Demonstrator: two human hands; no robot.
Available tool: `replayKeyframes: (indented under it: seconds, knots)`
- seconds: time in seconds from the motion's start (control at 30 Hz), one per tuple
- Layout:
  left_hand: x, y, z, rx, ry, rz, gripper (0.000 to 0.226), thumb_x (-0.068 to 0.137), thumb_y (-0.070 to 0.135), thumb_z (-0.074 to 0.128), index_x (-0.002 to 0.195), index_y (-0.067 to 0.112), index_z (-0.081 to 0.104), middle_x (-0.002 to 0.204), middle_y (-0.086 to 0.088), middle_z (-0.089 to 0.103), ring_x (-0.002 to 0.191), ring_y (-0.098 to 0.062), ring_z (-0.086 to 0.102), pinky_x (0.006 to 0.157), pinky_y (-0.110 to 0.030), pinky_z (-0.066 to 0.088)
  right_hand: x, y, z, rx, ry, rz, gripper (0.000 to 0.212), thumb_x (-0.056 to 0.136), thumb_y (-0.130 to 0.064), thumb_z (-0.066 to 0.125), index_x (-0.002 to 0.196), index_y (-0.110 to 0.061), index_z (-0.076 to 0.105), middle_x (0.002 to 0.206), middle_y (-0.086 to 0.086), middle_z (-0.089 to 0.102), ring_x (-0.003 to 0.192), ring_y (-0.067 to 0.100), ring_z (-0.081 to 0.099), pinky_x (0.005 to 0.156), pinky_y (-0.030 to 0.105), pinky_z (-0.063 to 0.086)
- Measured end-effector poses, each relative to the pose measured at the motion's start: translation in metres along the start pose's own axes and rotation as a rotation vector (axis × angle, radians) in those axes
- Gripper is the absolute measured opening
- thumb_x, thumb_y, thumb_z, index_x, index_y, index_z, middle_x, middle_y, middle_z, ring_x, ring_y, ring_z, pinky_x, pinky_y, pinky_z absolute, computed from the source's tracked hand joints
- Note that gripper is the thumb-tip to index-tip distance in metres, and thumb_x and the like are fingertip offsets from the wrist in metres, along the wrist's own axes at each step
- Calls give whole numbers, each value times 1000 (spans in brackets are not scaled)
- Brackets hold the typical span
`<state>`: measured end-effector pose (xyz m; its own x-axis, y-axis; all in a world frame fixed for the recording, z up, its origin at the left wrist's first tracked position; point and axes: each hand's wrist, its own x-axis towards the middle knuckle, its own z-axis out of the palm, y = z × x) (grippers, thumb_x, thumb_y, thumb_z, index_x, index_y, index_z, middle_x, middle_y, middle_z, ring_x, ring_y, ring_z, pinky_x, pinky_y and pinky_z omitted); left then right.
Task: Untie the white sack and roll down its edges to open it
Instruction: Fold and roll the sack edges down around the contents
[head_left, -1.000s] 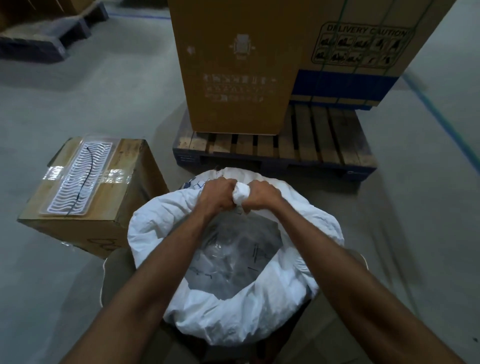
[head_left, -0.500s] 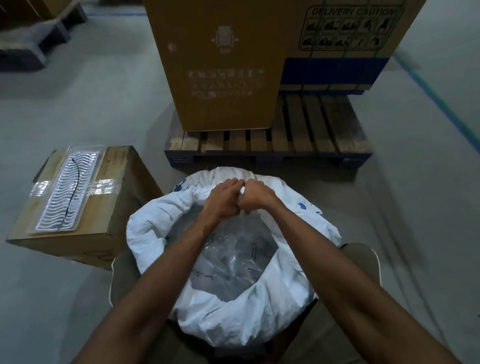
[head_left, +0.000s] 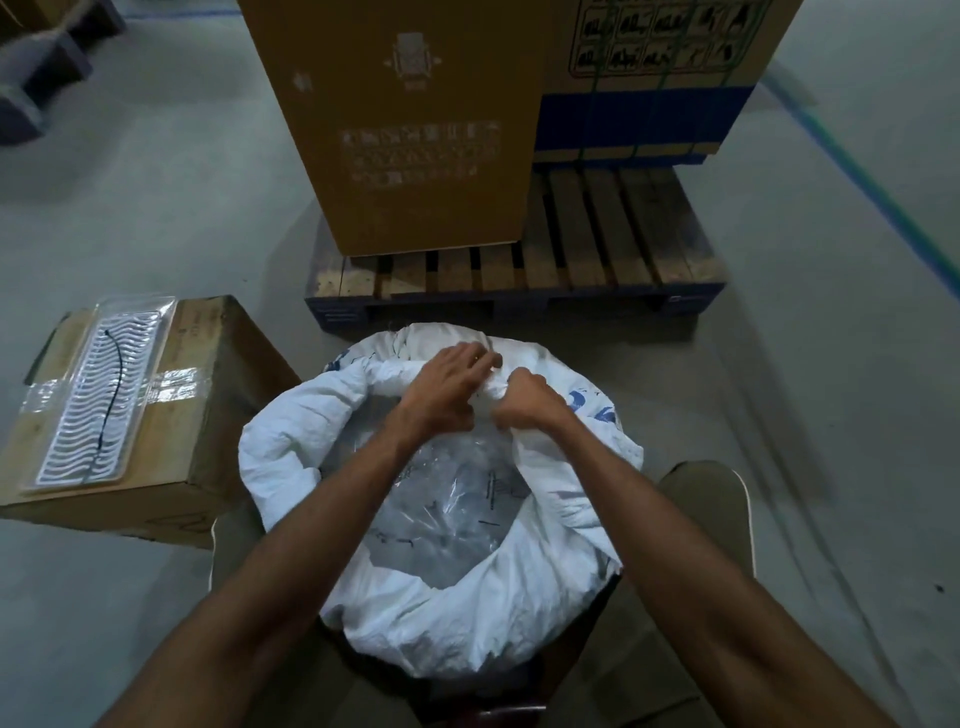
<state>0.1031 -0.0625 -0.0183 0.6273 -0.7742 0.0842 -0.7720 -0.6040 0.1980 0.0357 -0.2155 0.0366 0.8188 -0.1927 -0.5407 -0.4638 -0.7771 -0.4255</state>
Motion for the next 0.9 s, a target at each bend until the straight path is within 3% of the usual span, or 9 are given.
replayKeyframes:
  seconds: [0.1,0.23,0.3,0.37,0.5,0.6,0.73,0.83,0.9]
  knots:
    - [2,4,10,28,-12,-33,50,67,29,83,110,17,62,104,-5,64,96,-23,58,82,-35,47,-3,-2,-15,63,-167,-38,50,69,-23,87,107,-12,57,104,8,65,79,16,60,62,28,46]
    - [32,15,-7,7,-304,-275,10,80,26,68,87,21,64,91,-3,72,85,-24,67,71,-34,44,-25,9,20,-213,274,-7,67,67,-33,83,123,-17,50,110,3,63,105,25,62,90,40,45]
    - [42,8,-12,-77,-477,-316,11,83,17,66,93,15,66,99,-7,73,86,-25,67,68,-34,46,-35,18,42,-340,473,-1,73,71,-31,80,133,-14,45,123,7,62,116,26,59,106,44,40]
    - [44,4,-21,-99,-512,-290,25,80,13,71,105,13,70,107,-7,73,97,-27,66,75,-36,47,-38,24,49,-360,491,11,65,77,-33,77,132,-12,48,125,9,63,116,26,61,107,42,39]
    - [21,10,-16,-199,-283,-48,61,81,35,78,134,24,52,134,-4,54,122,-22,49,103,-41,39,-30,31,27,-54,239,92,46,83,-30,76,119,-11,57,119,13,67,109,33,66,87,38,51]
    - [6,10,0,-94,-133,152,44,96,35,64,136,23,52,134,-2,56,122,-21,51,112,-47,33,-24,29,-6,133,-57,55,52,72,-23,87,113,-11,57,108,9,66,94,25,65,72,31,52]
    - [16,21,-12,-275,-115,11,10,88,17,56,90,13,65,89,-5,64,85,-23,56,82,-38,38,-36,28,2,-22,162,24,67,64,-37,88,120,-15,57,113,7,64,107,28,62,76,34,49]
    - [31,25,-21,-221,-329,-211,37,83,40,48,84,9,68,85,-9,65,78,-28,58,66,-34,34,-56,30,25,-266,441,27,65,73,-37,80,126,-12,52,124,10,61,118,31,57,92,41,49]
    - [34,24,-23,-238,-407,-195,50,75,49,44,90,9,70,92,-9,68,83,-29,60,67,-35,38,-61,35,30,-190,448,64,51,77,-35,76,118,-10,57,118,13,66,112,33,63,88,40,51]
